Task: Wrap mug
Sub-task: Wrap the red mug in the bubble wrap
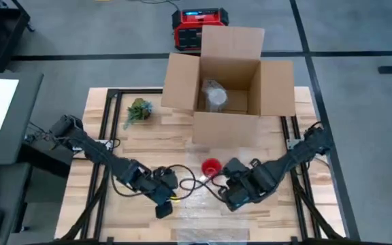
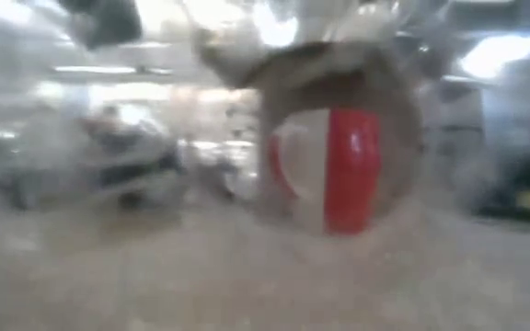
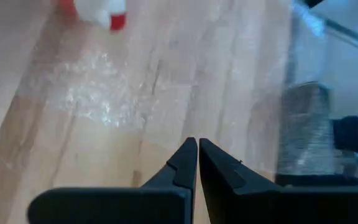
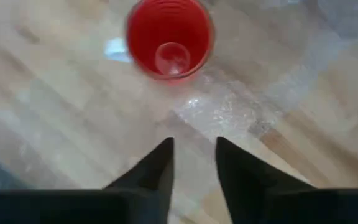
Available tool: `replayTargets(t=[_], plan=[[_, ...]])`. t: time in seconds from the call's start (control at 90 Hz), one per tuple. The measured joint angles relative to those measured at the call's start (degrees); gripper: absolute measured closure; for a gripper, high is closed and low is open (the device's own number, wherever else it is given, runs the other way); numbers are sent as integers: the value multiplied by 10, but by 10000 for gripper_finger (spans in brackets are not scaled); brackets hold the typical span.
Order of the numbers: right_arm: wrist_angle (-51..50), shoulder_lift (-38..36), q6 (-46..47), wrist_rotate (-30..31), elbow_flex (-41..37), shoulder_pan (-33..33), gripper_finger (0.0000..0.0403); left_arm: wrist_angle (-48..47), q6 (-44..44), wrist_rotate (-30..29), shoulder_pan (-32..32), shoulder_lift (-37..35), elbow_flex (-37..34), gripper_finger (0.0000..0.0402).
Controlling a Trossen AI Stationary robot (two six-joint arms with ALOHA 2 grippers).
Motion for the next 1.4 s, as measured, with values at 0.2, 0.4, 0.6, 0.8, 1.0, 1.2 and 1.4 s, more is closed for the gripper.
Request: replayTargets(t=[0.2,0.4,0.6,0.8,1.0,1.2,1.4], plan=[[100,0,-32,-49,-81,-76,159,2,19,-1,13,-20,0,402],[161,0,-80,-86,-117,-146,143,1,8,0,6,-21,0,402],[212,7,-113,-155,-158,-185,178,14,9,0,6,-17,0,402],[269,9,-110,-160,-198,-186,261,22,24,-9,11,-16,0,402],[276,9,-158,-162,-199,-178,389,26,44,-30,37,-5,-1,402],[184,-31,-150,-164,-148,-129,397,87,97,-33,85,42,-2,402],[125,-37,-38,-164,-149,-49,399,159,188,-33,144,124,1,402]])
